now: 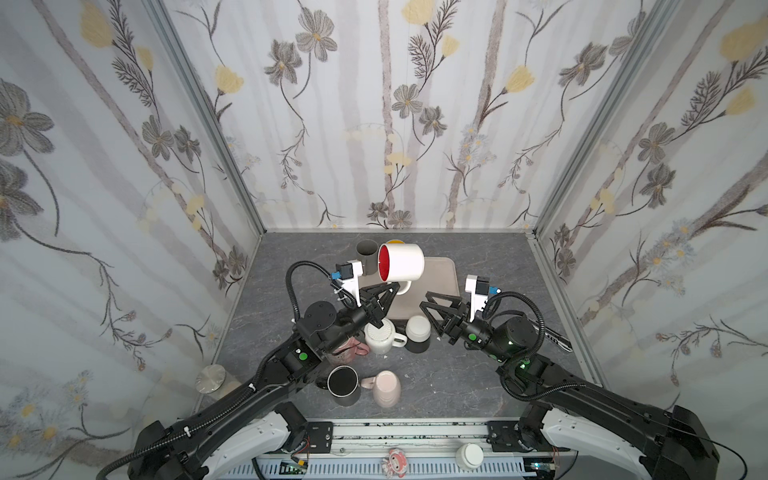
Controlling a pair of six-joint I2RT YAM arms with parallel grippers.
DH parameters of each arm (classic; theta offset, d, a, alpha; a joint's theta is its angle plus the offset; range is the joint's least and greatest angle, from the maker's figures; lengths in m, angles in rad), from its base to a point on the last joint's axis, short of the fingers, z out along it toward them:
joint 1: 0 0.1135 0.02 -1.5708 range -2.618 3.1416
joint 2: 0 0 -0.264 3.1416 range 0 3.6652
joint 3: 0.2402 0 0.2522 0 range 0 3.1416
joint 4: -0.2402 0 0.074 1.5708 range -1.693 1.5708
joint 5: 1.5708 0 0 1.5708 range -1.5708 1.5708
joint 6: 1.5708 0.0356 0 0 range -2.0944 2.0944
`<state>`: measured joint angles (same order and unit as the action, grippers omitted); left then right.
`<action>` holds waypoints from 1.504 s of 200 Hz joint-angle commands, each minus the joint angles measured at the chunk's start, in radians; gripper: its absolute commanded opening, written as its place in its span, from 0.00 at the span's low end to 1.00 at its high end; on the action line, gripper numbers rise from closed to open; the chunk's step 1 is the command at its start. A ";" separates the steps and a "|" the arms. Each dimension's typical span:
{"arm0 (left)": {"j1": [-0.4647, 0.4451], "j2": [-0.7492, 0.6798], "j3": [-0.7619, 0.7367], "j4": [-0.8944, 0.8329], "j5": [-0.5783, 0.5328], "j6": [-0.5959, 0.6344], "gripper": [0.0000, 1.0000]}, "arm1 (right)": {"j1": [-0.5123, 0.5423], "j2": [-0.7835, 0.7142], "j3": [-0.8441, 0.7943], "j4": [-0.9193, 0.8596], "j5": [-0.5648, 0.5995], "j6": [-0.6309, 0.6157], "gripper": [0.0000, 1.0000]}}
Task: Turn the mug right side up
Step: 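Carry the white red-lined mug over the tray with the left gripper while the right withdraws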
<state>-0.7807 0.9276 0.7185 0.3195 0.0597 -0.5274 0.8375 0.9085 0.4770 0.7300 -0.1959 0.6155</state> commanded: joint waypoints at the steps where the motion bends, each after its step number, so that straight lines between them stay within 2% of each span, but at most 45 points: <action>1: 0.012 0.041 0.086 -0.266 -0.166 0.113 0.00 | -0.004 -0.024 -0.019 -0.052 0.050 -0.029 0.55; 17: 0.035 0.105 0.146 -0.370 -0.239 0.142 0.00 | -0.006 -0.034 -0.029 -0.055 0.050 -0.030 0.55; 44: 0.092 0.240 0.248 -0.520 -0.295 0.190 0.00 | -0.008 -0.043 -0.032 -0.065 0.038 -0.036 0.56; 85: 0.154 0.406 0.329 -0.632 -0.325 0.233 0.00 | -0.010 -0.078 -0.034 -0.100 0.045 -0.058 0.56; 144: 0.202 0.559 0.339 -0.642 -0.333 0.254 0.00 | -0.009 -0.108 -0.052 -0.112 0.046 -0.059 0.56; 153: 0.204 0.576 0.339 -0.638 -0.340 0.255 0.00 | -0.042 -0.113 -0.052 -0.116 0.046 -0.060 0.56; 207: 0.234 0.666 0.352 -0.621 -0.303 0.255 0.00 | -0.049 -0.138 -0.052 -0.144 0.049 -0.064 0.56; 301: 0.233 0.741 0.358 -0.640 -0.335 0.265 0.00 | -0.058 -0.148 -0.050 -0.155 0.056 -0.066 0.56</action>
<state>-0.5488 1.6646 1.0664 -0.3630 -0.2417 -0.2646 0.7799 0.7624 0.4244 0.5571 -0.1501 0.5564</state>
